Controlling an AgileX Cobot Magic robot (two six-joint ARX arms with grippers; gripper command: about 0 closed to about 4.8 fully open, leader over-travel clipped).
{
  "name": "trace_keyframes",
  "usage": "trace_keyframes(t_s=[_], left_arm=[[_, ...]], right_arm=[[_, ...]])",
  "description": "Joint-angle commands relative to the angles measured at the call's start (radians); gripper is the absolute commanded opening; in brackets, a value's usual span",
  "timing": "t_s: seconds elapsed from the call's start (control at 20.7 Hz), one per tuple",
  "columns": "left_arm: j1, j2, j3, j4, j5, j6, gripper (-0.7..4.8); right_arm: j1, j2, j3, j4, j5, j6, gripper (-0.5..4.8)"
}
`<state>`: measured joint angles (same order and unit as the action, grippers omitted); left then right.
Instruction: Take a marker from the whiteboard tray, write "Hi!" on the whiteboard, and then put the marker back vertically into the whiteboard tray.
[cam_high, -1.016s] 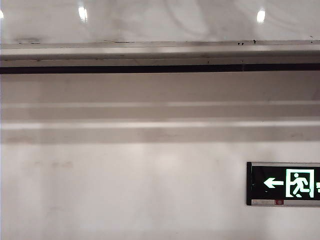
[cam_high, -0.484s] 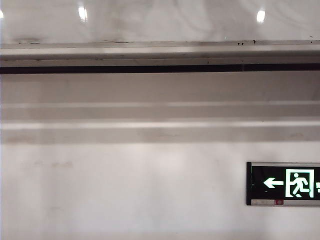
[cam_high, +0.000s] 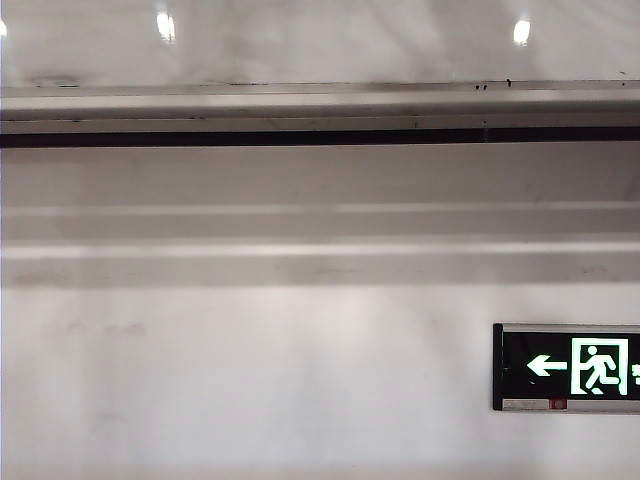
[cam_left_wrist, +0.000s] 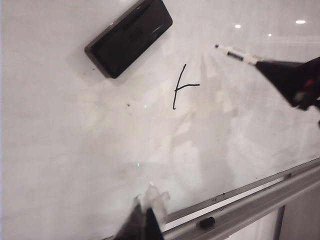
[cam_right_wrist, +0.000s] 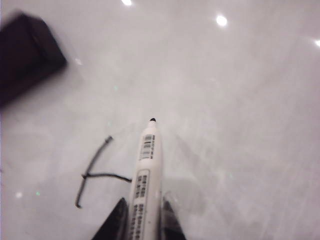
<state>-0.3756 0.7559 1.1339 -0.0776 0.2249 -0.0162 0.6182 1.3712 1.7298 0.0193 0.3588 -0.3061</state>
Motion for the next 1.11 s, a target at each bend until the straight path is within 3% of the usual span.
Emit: trace_keyframes(t_s=[0.05, 0.77, 1.11], left_arm=[[-0.001, -0.001, 0.005, 0.016, 0.008, 0.001, -0.06], [-0.001, -0.001, 0.005, 0.016, 0.007, 0.001, -0.06], [-0.001, -0.001, 0.005, 0.016, 0.008, 0.001, -0.06]], right_arm=[[-0.01, 0.01, 0.001, 0.015, 0.0, -0.005, -0.04], [-0.05, 0.058, 0.002, 0.018, 0.005, -0.006, -0.05], [-0.05, 0.057, 0.002, -0.101, 0.031, -0.005, -0.04]])
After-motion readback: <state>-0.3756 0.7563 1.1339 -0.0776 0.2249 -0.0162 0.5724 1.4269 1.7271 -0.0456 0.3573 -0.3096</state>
